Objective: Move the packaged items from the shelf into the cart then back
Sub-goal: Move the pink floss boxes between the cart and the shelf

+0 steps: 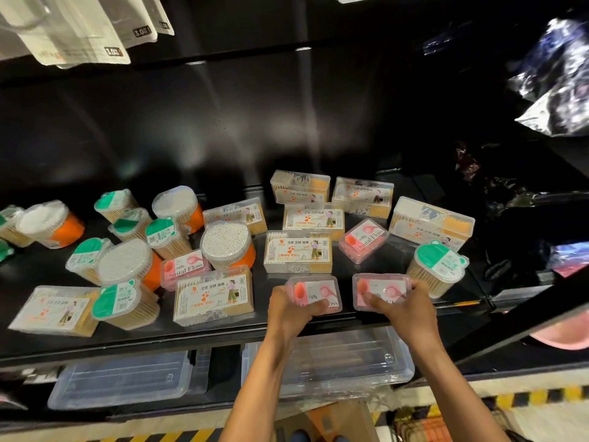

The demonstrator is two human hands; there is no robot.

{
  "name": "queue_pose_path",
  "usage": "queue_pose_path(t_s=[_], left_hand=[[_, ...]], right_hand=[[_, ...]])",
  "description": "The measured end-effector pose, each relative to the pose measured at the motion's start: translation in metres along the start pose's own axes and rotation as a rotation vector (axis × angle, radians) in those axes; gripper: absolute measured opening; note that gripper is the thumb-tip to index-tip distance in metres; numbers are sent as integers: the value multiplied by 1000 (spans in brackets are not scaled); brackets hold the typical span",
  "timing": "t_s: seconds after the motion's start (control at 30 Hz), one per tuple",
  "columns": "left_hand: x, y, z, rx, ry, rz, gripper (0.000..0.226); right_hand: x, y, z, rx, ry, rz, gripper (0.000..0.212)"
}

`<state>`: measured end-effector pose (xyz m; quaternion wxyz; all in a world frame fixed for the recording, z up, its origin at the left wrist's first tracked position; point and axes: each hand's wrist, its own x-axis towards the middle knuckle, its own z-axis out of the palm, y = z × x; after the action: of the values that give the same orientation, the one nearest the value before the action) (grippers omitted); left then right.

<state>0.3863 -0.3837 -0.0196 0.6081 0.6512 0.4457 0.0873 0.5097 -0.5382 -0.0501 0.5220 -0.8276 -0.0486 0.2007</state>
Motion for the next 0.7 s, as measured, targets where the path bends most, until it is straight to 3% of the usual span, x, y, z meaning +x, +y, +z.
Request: queue_pose_path(t_s=[0.23,0.4,0.5,0.7], left_hand=[[-9,-3,-7,-165,-103,2,27],[-9,-5,-19,-264,-215,-17,34],[-11,-6,-24,-276,-295,-18,39],[-26,-10,-24,-187,-483,4,35]], right_hand=[[-6,5,1,164,-82,18,61],[-37,-9,-3,368,-67,-3,29],[-56,-10,-7,430,-18,7,22],[-113,15,-13,606,109,91,39]])
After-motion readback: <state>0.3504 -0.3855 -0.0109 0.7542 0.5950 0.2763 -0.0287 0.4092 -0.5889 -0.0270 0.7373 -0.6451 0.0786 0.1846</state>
